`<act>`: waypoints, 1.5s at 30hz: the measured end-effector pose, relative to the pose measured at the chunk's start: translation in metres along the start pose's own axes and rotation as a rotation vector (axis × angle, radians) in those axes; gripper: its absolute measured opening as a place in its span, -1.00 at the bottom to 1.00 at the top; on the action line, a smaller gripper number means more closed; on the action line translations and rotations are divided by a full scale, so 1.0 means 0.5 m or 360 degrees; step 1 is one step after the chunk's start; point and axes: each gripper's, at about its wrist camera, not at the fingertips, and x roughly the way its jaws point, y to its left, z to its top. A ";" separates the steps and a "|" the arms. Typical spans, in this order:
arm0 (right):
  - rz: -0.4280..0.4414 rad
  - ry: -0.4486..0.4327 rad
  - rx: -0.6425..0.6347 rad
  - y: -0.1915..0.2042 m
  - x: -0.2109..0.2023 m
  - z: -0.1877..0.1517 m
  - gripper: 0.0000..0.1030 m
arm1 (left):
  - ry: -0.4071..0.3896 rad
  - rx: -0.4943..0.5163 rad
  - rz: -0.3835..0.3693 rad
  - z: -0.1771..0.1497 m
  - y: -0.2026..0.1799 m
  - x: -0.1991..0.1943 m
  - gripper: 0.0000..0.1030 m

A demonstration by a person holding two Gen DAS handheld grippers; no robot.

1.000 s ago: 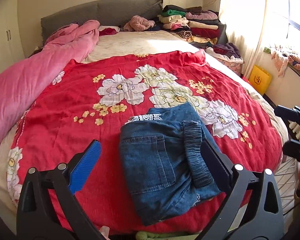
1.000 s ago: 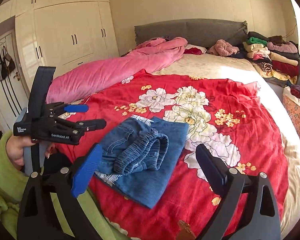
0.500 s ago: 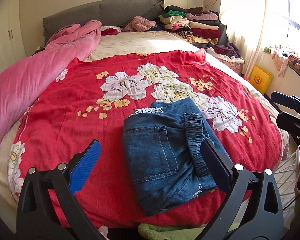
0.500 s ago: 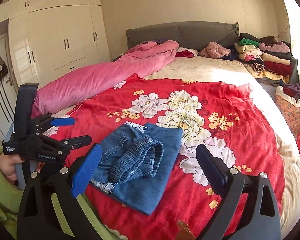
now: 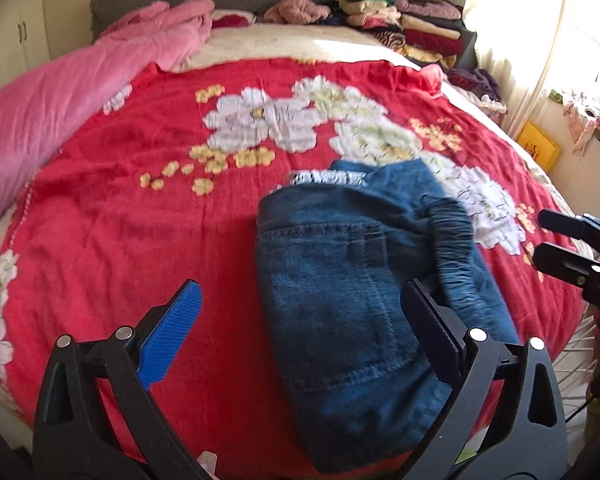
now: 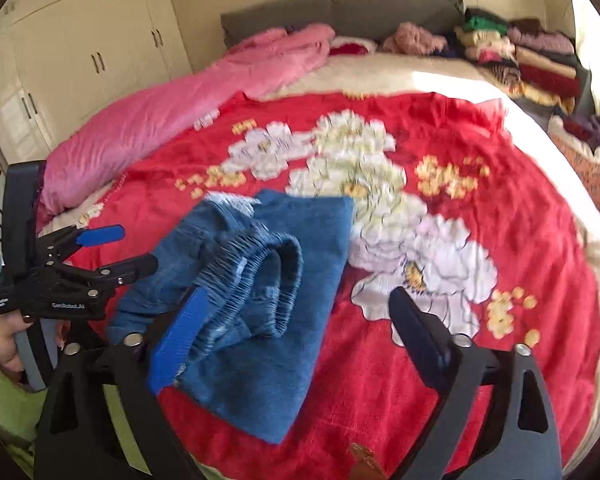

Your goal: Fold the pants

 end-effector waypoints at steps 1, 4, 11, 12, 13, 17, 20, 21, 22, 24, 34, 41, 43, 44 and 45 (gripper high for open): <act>0.0017 0.0040 0.0036 -0.010 0.025 0.000 0.43 | 0.0019 -0.0010 -0.0009 0.000 0.003 0.013 0.81; 0.0095 0.0140 0.0134 -0.032 0.081 -0.005 0.32 | 0.0088 -0.0040 -0.0042 -0.001 0.010 0.053 0.81; 0.0221 0.0223 0.0204 -0.039 0.152 -0.012 0.36 | 0.0134 -0.0047 -0.0112 -0.005 0.000 0.092 0.46; 0.0230 0.0219 0.0202 -0.039 0.153 -0.010 0.36 | 0.0135 -0.0057 -0.0131 -0.002 0.001 0.095 0.37; 0.0242 0.0214 0.0197 -0.039 0.158 -0.007 0.36 | 0.0136 -0.0065 -0.0148 -0.002 0.001 0.096 0.33; 0.0307 0.0185 0.0152 -0.034 0.171 0.007 -0.03 | 0.0135 -0.0036 -0.0173 0.003 -0.009 0.099 -0.01; 0.0348 0.0154 0.0141 -0.027 0.166 0.019 -0.49 | 0.0128 0.0007 -0.0166 0.011 -0.021 0.093 -0.18; 0.0345 0.0131 0.0140 -0.025 0.160 0.022 -0.59 | 0.0122 0.0006 -0.0166 0.014 -0.021 0.091 -0.21; 0.0345 0.0099 0.0123 -0.020 0.149 0.027 -0.63 | 0.0118 0.0003 -0.0167 0.017 -0.021 0.088 -0.23; 0.0334 0.0059 0.0069 -0.010 0.135 0.033 -0.66 | 0.0102 -0.0005 -0.0170 0.028 -0.021 0.081 -0.25; 0.0304 -0.0099 -0.0076 0.005 0.114 0.136 -0.74 | -0.0008 -0.0053 -0.0161 0.119 -0.007 0.071 -0.27; 0.0250 -0.0102 -0.0040 -0.024 0.160 0.190 -0.74 | -0.0065 -0.0045 -0.0116 0.173 0.000 0.093 -0.27; 0.0221 -0.0086 -0.0019 -0.034 0.176 0.191 -0.74 | -0.0056 -0.0041 -0.0098 0.176 0.001 0.107 -0.27; 0.0204 -0.0074 -0.0006 -0.039 0.183 0.191 -0.74 | -0.0047 -0.0045 -0.0090 0.175 0.004 0.115 -0.27; 0.0175 -0.0054 0.0015 -0.048 0.193 0.188 -0.74 | -0.0034 -0.0043 -0.0074 0.173 0.005 0.123 -0.27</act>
